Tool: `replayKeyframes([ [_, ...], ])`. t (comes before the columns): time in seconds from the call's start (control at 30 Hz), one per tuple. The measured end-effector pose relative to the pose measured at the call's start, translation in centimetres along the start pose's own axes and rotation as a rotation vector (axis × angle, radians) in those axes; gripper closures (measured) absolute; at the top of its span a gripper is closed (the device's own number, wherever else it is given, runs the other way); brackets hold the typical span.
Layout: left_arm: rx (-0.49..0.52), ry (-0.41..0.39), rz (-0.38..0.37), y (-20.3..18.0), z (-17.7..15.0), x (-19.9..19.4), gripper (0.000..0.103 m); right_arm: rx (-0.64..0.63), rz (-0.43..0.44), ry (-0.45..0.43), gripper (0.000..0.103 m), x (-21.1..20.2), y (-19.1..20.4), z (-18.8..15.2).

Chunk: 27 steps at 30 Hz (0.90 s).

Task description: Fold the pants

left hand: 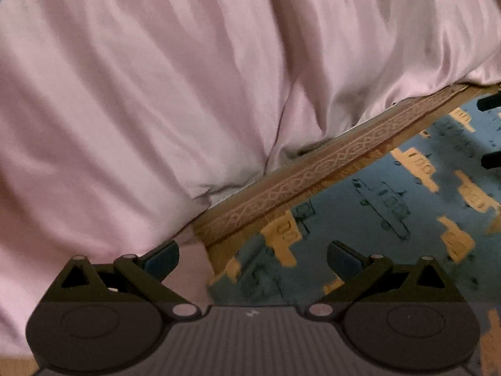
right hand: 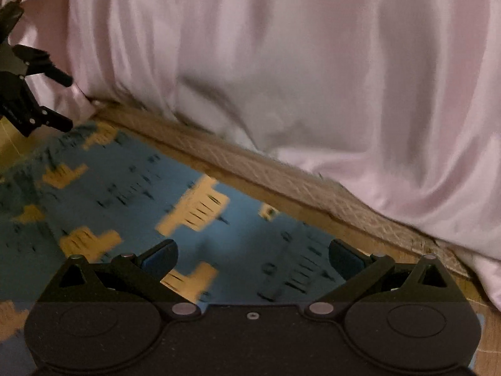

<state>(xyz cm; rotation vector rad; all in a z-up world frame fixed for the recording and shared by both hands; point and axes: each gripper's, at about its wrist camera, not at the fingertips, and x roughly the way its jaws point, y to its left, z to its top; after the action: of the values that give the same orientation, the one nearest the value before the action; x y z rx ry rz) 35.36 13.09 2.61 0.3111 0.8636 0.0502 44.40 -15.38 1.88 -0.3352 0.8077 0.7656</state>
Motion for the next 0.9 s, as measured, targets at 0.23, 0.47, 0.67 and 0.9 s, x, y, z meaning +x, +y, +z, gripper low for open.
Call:
replayKeyframes([
  [0.23, 0.183, 0.0, -0.132, -2.7, 1.7, 5.8, 0.004, 0.074, 0.014, 0.08, 0.001, 3.2, -3.5, 1.0],
  [0.47, 0.135, 0.044, -0.181, -0.8, 2.2, 9.0, 0.019, 0.089, 0.014, 0.062, 0.011, 6.1, -4.3, 2.8],
  [0.67, 0.155, 0.095, -0.27, 0.2, 2.1, 10.0, 0.047, 0.047, 0.043, 0.088, 0.018, 7.3, -4.0, 3.5],
  [0.9, 0.177, 0.118, -0.315, 0.4, 1.8, 10.0, 0.084, -0.027, 0.055, 0.095, 0.034, 6.4, -2.7, 2.9],
])
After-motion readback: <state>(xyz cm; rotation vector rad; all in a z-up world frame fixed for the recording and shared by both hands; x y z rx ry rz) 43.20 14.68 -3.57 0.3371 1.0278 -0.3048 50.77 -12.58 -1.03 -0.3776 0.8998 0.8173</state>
